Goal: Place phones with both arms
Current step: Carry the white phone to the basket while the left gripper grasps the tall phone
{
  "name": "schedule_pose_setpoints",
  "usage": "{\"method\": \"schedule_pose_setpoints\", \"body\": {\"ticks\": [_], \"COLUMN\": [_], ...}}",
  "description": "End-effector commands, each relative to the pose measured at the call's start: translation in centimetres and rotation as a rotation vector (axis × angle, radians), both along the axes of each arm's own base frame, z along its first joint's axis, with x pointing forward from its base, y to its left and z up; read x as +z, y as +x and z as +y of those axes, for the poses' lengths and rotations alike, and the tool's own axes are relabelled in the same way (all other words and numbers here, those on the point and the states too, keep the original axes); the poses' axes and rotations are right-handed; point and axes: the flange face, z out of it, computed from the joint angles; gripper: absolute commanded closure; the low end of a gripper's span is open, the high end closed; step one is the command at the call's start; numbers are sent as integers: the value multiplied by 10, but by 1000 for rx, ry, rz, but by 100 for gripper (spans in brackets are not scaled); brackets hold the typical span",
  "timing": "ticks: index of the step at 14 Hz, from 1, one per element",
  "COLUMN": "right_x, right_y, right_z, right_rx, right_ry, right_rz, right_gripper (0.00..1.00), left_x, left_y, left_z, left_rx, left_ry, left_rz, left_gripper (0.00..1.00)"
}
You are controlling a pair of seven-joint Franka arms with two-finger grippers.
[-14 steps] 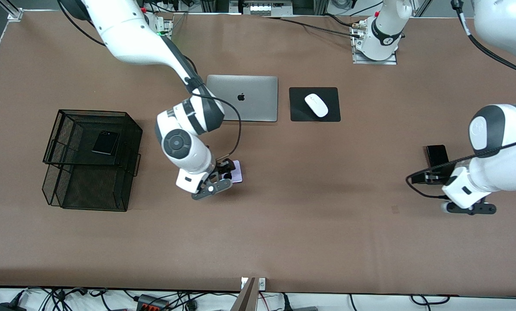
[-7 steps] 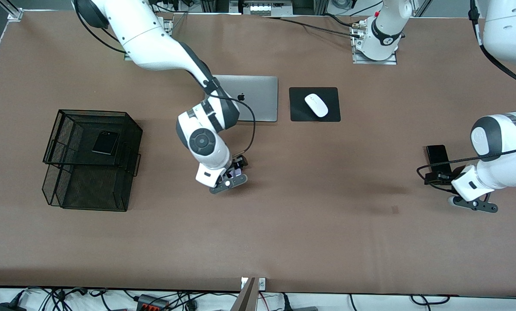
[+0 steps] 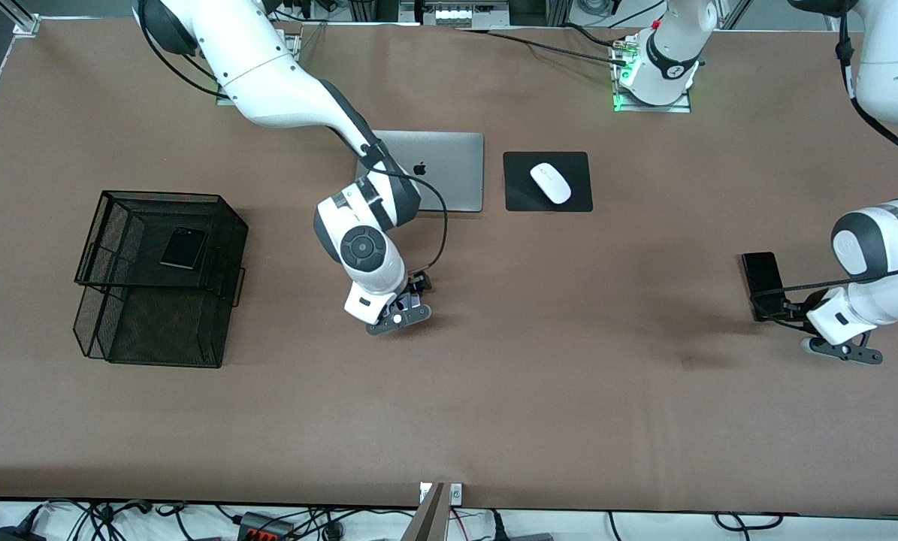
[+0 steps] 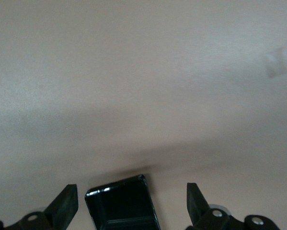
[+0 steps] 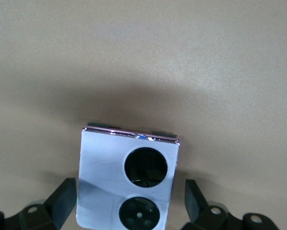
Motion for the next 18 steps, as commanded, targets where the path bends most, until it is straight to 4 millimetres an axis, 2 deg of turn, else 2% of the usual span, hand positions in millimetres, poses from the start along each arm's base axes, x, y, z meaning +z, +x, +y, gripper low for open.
{"method": "schedule_pose_setpoints", "body": {"ticks": [1,3,7,8,9,10,11,12,14,16,18], "right_x": [-7,-9,-8,-8,-8,-7,-5,1,29,54,93], "right_y": [3,3,5,5,5,8,9,12,21,41,61], "right_z": [5,6,4,5,4,0,-1,-1,-8,-39,-80], "right_rx": [-45,-60,-66,-65,-69,-74,-76,-82,-98,-145,-199], "right_ry": [0,5,8,7,7,9,11,12,28,22,22], "right_rz": [-21,-25,-28,-29,-27,-28,-28,-31,-59,-61,-61], "right_gripper": [0,0,0,7,42,63,72,74,74,74,74], "left_x": [-6,-10,-20,-21,-24,-27,-34,-39,-41,-45,-44], "left_y": [-7,-13,-21,-21,-24,-27,-32,-36,-41,-44,-48], "left_z": [17,26,25,24,24,24,21,21,19,17,16], "left_rx": [36,69,150,168,182,194,195,198,198,194,186], "left_ry": [-23,-27,-31,-30,-31,-28,-24,-21,-18,-20,-22], "left_rz": [-33,-26,-5,-2,7,2,-2,-12,-11,-1,8], "left_gripper": [1,1,1,0,0,0,0,0,0,0,0]}}
